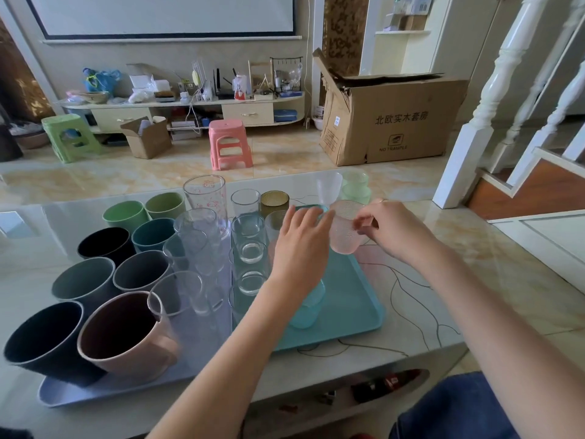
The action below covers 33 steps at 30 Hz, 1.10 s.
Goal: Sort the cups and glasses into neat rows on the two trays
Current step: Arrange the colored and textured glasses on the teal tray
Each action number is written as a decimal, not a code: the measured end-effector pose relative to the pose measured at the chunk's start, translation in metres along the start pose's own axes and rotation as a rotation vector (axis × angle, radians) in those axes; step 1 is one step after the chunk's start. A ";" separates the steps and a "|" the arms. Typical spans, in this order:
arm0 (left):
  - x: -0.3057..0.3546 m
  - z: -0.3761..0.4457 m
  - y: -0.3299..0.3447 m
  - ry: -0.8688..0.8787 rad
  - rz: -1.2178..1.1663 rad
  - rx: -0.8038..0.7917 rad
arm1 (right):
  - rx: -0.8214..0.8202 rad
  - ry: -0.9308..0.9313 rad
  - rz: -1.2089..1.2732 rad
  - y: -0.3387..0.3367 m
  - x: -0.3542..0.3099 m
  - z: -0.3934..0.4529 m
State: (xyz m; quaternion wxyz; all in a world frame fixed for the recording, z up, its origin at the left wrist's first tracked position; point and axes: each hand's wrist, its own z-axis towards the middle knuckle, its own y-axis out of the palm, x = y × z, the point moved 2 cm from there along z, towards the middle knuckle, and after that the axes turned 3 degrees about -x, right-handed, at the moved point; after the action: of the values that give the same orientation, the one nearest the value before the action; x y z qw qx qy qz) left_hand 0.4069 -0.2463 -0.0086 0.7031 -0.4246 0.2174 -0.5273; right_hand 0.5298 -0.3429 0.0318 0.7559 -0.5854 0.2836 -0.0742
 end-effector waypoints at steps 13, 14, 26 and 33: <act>-0.055 0.109 0.052 -0.028 0.066 -0.367 | -0.062 0.015 0.207 0.018 0.021 0.031; -0.061 0.115 0.060 -0.055 0.109 -0.362 | -0.074 0.021 0.213 0.018 0.023 0.034; -0.099 0.142 0.119 -0.135 0.335 -0.436 | -0.177 0.061 0.144 0.026 0.033 0.052; -0.104 0.148 0.115 -0.047 0.371 -0.534 | -0.205 0.120 0.132 0.034 0.035 0.067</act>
State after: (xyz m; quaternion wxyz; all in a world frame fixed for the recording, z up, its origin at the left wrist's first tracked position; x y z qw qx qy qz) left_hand 0.5462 -0.0863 -0.0379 0.6559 -0.5592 0.4052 -0.3048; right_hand 0.5859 -0.2913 -0.0012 0.6771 -0.6341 0.3724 -0.0297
